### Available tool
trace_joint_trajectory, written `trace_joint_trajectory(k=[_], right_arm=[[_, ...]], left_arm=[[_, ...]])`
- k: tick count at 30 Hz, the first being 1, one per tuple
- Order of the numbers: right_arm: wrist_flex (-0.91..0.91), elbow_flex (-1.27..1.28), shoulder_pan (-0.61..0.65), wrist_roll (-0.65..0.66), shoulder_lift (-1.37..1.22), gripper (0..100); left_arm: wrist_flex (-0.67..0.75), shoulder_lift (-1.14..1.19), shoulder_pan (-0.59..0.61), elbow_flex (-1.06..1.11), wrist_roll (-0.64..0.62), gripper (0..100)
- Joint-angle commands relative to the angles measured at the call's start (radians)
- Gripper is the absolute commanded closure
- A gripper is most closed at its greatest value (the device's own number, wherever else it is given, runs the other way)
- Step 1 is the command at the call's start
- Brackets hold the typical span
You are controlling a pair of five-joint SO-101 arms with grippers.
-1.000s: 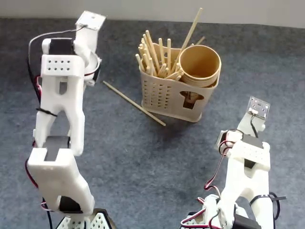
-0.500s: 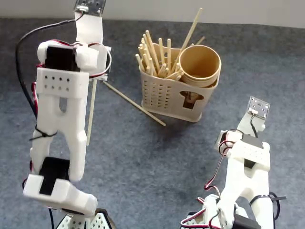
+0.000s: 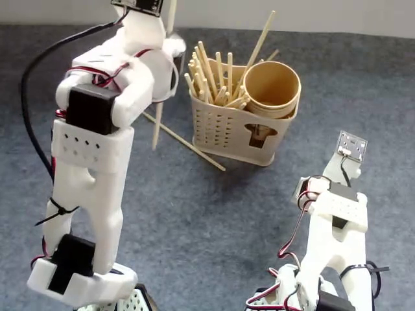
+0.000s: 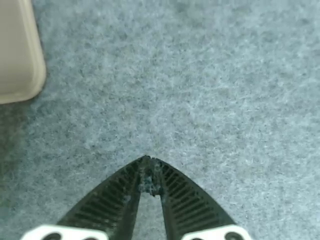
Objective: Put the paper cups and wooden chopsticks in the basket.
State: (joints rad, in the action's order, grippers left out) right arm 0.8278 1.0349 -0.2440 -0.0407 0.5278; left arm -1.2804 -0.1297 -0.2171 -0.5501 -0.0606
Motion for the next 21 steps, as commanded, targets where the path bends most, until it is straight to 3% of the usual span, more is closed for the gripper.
trace_joint_trajectory(k=[1, 13, 21], right_arm=[[-0.016, -0.004, 0.008, 0.0, 0.031, 99.2], [-0.016, -0.004, 0.008, 0.0, 0.028, 99.2], [-0.016, -0.004, 0.008, 0.0, 0.028, 99.2]], left_arm=[[0.19, -0.041, -0.042, -0.042, -0.011, 99], [0.523, -0.058, -0.119, -0.041, -0.014, 99], [0.646, -0.001, -0.116, -0.039, -0.123, 99]])
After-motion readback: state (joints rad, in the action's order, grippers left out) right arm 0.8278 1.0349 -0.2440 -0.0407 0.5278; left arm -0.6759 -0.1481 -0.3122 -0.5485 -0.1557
